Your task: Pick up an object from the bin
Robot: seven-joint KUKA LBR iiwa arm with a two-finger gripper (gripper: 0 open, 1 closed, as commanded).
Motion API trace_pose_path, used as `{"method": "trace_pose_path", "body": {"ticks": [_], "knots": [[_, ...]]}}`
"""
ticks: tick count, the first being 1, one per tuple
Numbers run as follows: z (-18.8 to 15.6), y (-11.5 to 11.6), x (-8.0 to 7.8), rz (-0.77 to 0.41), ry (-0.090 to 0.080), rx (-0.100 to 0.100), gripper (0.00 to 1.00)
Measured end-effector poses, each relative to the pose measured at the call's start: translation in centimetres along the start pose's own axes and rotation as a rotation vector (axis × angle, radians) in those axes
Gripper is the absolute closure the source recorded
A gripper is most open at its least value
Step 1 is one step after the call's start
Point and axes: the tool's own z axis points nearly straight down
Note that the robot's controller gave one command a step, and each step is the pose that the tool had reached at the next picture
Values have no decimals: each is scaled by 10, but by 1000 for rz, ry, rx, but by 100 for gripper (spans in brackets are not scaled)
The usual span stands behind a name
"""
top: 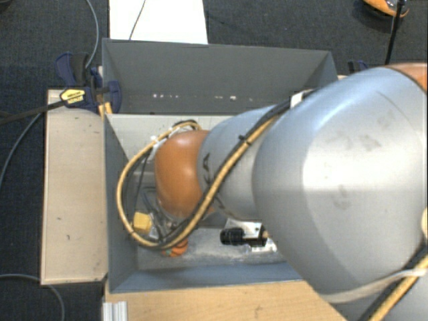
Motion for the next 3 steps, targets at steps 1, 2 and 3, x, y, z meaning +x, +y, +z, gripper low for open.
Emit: {"method": "trace_pose_path", "body": {"ticks": [1,2,3], "knots": [[-12,0,0,0,1,2,100],[-29,-1,1,1,3,3,100],[-49,0,0,1,2,2,100]]}}
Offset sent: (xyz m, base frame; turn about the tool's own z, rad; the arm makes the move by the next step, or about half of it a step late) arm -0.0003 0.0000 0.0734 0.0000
